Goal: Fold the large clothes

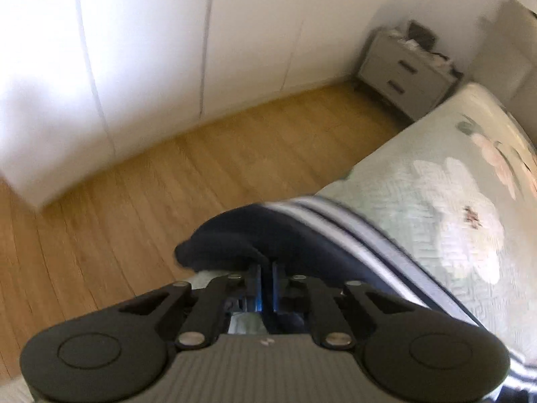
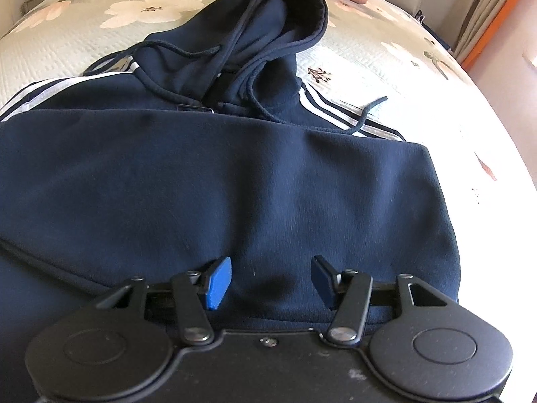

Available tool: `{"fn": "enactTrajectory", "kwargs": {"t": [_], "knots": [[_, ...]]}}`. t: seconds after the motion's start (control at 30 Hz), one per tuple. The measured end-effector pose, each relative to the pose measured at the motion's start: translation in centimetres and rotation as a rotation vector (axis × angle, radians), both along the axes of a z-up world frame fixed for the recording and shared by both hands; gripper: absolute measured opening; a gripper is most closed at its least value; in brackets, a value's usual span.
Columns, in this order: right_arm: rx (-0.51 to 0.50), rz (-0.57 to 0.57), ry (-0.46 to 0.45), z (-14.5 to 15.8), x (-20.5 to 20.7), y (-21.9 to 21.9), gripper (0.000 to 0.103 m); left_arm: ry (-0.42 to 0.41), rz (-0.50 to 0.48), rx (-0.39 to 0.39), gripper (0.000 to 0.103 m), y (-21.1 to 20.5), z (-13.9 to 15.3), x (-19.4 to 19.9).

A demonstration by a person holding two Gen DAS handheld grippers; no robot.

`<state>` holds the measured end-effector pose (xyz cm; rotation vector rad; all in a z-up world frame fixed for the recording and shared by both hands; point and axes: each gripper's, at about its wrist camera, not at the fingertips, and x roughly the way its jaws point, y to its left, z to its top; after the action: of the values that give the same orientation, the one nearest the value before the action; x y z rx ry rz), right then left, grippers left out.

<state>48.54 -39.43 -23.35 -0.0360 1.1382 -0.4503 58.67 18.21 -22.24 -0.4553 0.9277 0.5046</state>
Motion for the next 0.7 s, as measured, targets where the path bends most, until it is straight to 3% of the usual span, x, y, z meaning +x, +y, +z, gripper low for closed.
{"fn": "enactTrajectory", "kwargs": {"t": [0.07, 0.2, 0.3, 0.4, 0.5, 0.53, 0.57, 0.63, 0.7], "knots": [[0.0, 0.003, -0.001, 0.1, -0.1, 0.0, 0.068, -0.045, -0.053, 0.081, 0.006, -1.9, 2.2, -0.4], [0.032, -0.012, -0.01, 0.3, -0.2, -0.5, 0.068, -0.219, -0.252, 0.226, 0.006, -8.1, 8.6, -2.1], [0.064, -0.024, -0.028, 0.7, -0.6, -1.1, 0.068, -0.354, -0.471, 0.277, 0.004, -14.6, 12.7, -4.1], [0.096, -0.03, -0.056, 1.4, -1.4, -1.5, 0.068, -0.44, -0.718, 0.276, 0.004, -21.7, 14.5, -6.4], [0.102, -0.028, -0.084, 2.3, -2.5, -1.7, 0.068, -0.436, -1.011, 0.22, 0.015, -28.8, 13.3, -8.3], [0.104, -0.026, -0.093, 2.6, -2.8, -1.9, 0.068, -0.405, -1.115, 0.216, 0.025, -31.4, 12.1, -9.2], [0.104, -0.025, -0.099, 2.9, -3.2, -2.0, 0.068, -0.361, -1.186, 0.218, 0.027, -33.5, 10.8, -9.9], [0.095, -0.015, -0.109, 3.4, -4.0, -2.4, 0.068, -0.288, -1.263, 0.24, 0.026, -36.0, 8.6, -11.5], [0.079, 0.004, -0.116, 3.8, -4.7, -2.7, 0.069, -0.249, -1.225, 0.28, 0.027, -35.4, 7.4, -12.5]]}}
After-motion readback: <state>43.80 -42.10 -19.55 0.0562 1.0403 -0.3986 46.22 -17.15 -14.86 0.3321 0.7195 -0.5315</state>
